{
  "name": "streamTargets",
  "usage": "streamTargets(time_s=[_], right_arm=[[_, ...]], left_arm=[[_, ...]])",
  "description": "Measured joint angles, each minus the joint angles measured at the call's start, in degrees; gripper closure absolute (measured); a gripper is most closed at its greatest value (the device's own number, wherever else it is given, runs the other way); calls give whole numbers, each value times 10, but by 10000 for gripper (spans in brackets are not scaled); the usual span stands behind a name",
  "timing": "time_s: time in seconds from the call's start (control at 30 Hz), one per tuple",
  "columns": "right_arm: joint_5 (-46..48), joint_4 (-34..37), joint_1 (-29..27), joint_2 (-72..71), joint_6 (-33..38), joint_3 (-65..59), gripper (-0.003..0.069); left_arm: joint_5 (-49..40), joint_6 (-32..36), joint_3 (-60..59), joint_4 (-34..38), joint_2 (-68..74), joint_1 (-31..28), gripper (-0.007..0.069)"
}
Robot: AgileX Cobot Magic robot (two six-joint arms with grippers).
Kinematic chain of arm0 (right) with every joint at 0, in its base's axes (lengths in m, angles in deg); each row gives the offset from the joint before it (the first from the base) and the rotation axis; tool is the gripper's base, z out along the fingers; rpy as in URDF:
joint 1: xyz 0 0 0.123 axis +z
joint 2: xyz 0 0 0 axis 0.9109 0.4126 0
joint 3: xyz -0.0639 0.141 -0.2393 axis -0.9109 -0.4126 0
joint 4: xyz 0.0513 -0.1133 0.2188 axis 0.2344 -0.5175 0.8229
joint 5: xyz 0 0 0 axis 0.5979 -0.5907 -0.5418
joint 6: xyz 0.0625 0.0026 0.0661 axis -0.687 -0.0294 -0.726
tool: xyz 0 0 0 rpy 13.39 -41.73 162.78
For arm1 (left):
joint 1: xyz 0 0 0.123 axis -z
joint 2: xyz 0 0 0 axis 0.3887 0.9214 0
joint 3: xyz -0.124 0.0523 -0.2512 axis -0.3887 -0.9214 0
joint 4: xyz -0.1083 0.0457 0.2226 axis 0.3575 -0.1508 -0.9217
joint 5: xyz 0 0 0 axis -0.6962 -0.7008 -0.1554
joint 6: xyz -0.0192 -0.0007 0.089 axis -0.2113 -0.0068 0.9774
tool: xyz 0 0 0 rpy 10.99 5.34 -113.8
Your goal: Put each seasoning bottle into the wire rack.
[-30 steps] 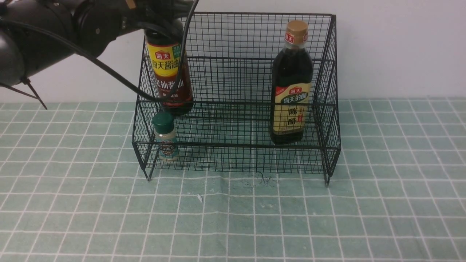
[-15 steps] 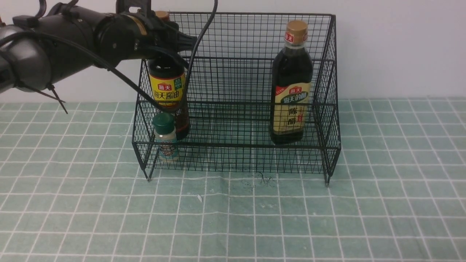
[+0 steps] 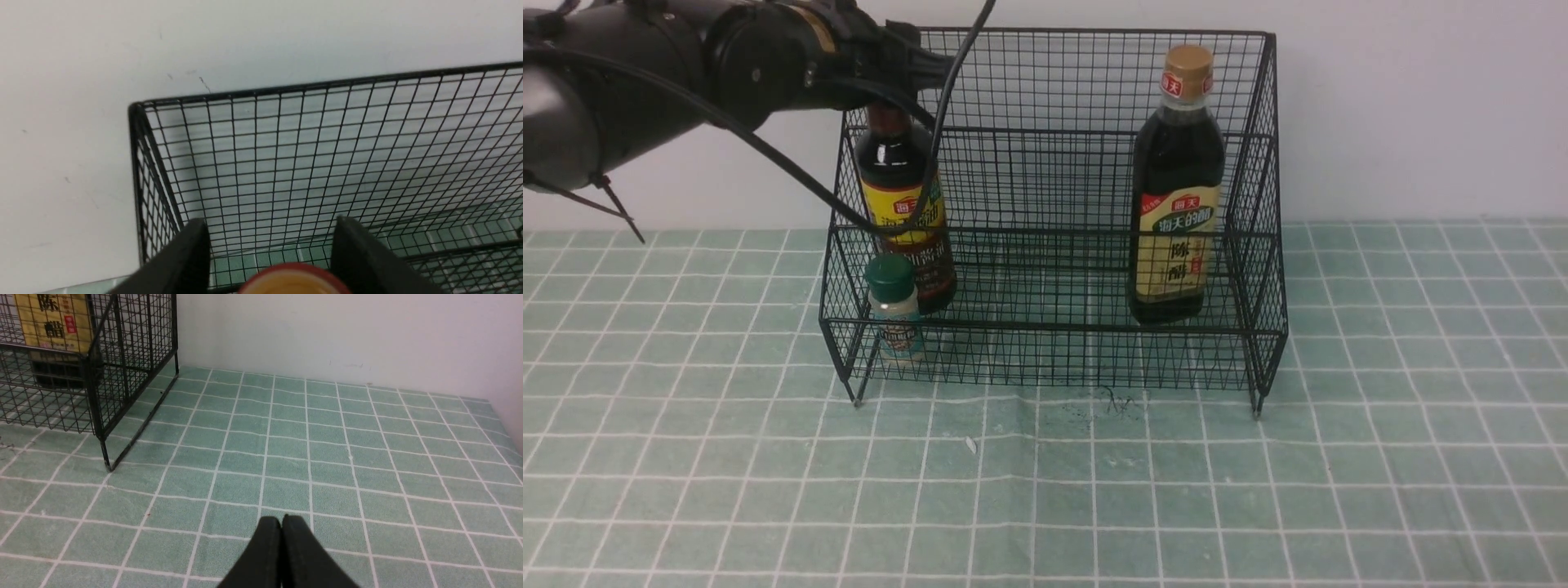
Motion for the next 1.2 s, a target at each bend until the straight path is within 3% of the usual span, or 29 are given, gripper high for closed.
streamTargets(time_s=[0.57, 0.77, 0.8, 0.83, 1.03, 1.2], right_arm=[[0, 0, 0, 0, 0, 0, 673], [0, 0, 0, 0, 0, 0, 673], [0, 0, 0, 0, 0, 0, 673], [0, 0, 0, 0, 0, 0, 673], [0, 0, 0, 0, 0, 0, 673], [0, 0, 0, 0, 0, 0, 673]], left_arm=[[-69, 21, 1, -21, -147, 0, 284], [-233, 21, 2, -17, -222, 0, 502], [-241, 22, 2, -17, -224, 0, 502], [-312, 23, 2, -14, -241, 0, 576], [-451, 26, -5, -11, -309, 0, 631], [-447, 26, -87, 16, -430, 0, 631]])
